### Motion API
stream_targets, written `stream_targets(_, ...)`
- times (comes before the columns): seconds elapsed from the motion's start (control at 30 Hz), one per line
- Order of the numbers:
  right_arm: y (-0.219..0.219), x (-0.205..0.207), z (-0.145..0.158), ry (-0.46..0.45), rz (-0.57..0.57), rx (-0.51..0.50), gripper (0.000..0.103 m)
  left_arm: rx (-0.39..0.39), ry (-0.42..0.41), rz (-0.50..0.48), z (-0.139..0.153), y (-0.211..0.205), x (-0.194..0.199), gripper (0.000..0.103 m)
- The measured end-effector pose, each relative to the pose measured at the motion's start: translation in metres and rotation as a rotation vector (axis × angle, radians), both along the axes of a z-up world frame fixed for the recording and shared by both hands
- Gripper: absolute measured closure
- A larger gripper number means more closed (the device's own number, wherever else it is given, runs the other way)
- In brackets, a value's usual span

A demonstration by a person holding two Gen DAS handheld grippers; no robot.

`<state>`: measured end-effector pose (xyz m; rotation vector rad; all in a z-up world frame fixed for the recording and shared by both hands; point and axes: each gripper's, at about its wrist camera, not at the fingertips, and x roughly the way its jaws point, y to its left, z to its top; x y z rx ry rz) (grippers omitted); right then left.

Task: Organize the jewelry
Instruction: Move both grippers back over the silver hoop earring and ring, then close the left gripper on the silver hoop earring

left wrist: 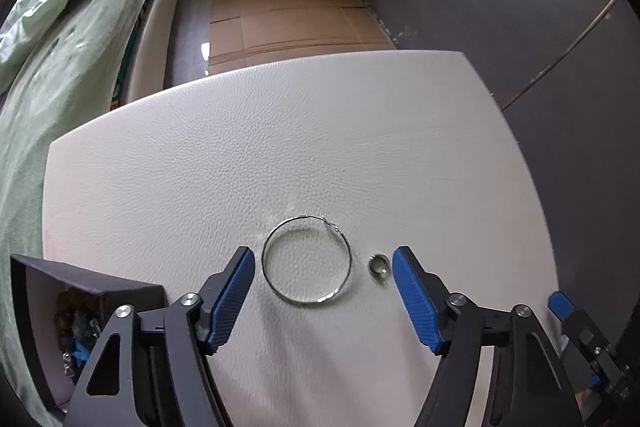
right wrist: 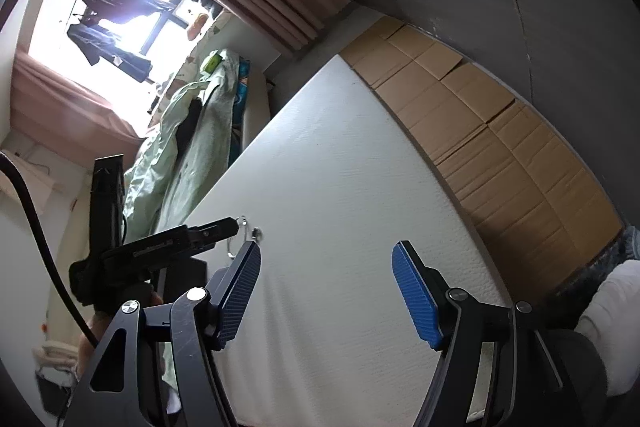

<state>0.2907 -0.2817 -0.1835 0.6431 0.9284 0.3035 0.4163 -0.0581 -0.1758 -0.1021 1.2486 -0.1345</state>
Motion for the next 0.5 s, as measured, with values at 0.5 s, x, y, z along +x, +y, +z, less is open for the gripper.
stream_targets(0.5, -0.004, 0.003, -0.009, 0.020, -0.010, -0.002, 0.033, 0.138, -0.009, -0.005, -0.011, -0.011, 0.004, 0.038)
